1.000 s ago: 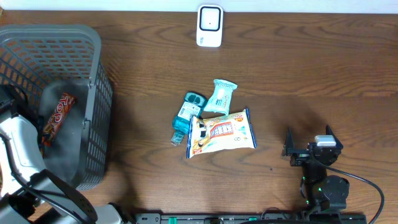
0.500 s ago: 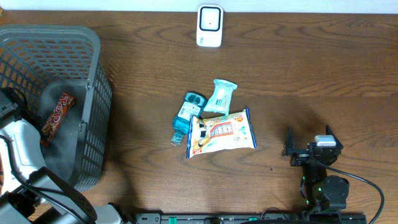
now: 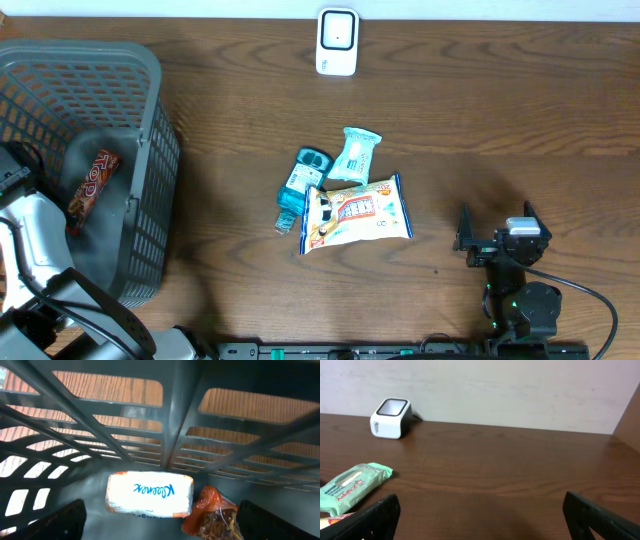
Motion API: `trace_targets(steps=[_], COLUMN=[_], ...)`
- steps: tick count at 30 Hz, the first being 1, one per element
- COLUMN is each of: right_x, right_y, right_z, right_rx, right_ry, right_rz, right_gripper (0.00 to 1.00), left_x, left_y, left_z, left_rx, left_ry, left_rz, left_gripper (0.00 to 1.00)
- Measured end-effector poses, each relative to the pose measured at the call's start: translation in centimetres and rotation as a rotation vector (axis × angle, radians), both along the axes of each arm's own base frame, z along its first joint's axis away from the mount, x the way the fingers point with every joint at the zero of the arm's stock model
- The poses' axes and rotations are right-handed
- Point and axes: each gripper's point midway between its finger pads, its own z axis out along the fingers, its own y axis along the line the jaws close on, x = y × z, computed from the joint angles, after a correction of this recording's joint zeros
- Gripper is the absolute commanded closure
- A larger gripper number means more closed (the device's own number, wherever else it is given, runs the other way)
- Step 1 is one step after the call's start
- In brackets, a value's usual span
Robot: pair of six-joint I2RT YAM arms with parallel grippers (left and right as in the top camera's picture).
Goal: Scan the item barcode
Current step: 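Lower the left gripper into the basket toward the Kleenex tissue pack, then close the left gripper on the Kleenex tissue pack in the basket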
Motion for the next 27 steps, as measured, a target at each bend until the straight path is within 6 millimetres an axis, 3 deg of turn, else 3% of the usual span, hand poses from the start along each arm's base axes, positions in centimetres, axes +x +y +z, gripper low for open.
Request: trace_targets(steps=[3, 6, 11, 12, 16, 27], right_x=[0.0, 0.0, 0.0, 0.0, 0.0, 0.0], right_y=[0.0, 0.0, 0.0, 0.0, 0.0, 0.0], right_z=[0.0, 0.0, 0.0, 0.0, 0.0, 0.0], right_rx=[0.000, 0.000, 0.000, 0.000, 0.000, 0.000], right_ry=[0.000, 0.000, 0.000, 0.000, 0.000, 0.000], right_rz=[0.000, 0.000, 0.000, 0.000, 0.000, 0.000], right_gripper=[0.01, 0.01, 0.01, 0.01, 0.01, 0.01], left_x=[-0.2, -0.6, -1.1, -1.1, -2.1, -1.7], left_y=[0.2, 0.4, 0.6, 0.4, -0.7, -2.2], left_z=[-0.2, -0.5, -0.6, -0.8, -2.6, -3.8], left_rx=[0.019, 0.044, 0.074, 0.063, 0.008, -0.087], left_ry=[0.008, 0.012, 0.020, 0.024, 0.070, 0.050], left_rz=[0.004, 0.013, 0.025, 0.019, 0.008, -0.038], left_gripper=[0.24, 0.43, 0.89, 0.92, 0.92, 0.93])
